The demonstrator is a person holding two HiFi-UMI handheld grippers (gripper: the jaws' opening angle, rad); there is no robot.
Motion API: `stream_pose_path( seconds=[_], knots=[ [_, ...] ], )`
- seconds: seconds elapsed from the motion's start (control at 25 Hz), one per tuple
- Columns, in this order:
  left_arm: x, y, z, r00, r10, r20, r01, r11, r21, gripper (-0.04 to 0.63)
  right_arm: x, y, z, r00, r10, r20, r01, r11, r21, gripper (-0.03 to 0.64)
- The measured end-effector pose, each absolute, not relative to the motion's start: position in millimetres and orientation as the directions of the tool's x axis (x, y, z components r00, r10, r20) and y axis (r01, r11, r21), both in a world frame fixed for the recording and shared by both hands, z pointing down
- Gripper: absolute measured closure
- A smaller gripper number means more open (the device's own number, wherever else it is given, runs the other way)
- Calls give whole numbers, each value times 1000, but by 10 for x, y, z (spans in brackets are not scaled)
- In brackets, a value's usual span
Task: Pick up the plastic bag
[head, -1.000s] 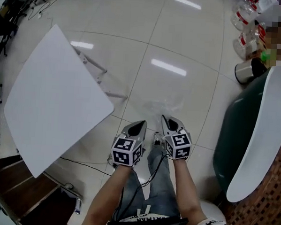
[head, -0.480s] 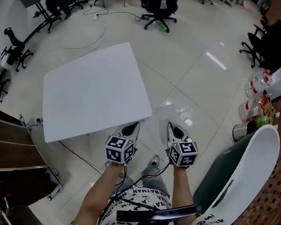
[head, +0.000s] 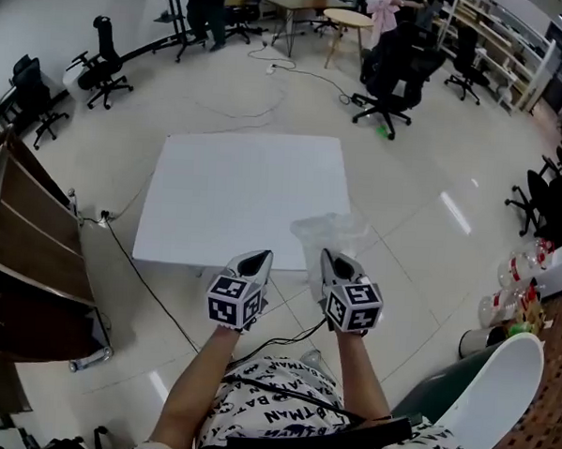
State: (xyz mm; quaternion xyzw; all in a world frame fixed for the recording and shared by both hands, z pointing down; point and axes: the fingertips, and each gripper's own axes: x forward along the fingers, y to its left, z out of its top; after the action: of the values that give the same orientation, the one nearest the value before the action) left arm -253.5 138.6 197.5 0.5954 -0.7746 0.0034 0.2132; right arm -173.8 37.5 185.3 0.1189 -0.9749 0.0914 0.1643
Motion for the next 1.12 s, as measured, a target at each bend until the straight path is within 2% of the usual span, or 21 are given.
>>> stream_pose_path(
  seconds=[0.4,1.12],
  knots=[
    [-3274,2286,1855,-317,-893,319,-883,401,245,594,-2521,1206,1800,-928,-125,351,-166,982,-88,604],
    [-3251,2115,1899,-272,-911,309,-883,364,296,594,-2422,1188,1818,-910,-155,385,-190,980,-54,604]
  ],
)
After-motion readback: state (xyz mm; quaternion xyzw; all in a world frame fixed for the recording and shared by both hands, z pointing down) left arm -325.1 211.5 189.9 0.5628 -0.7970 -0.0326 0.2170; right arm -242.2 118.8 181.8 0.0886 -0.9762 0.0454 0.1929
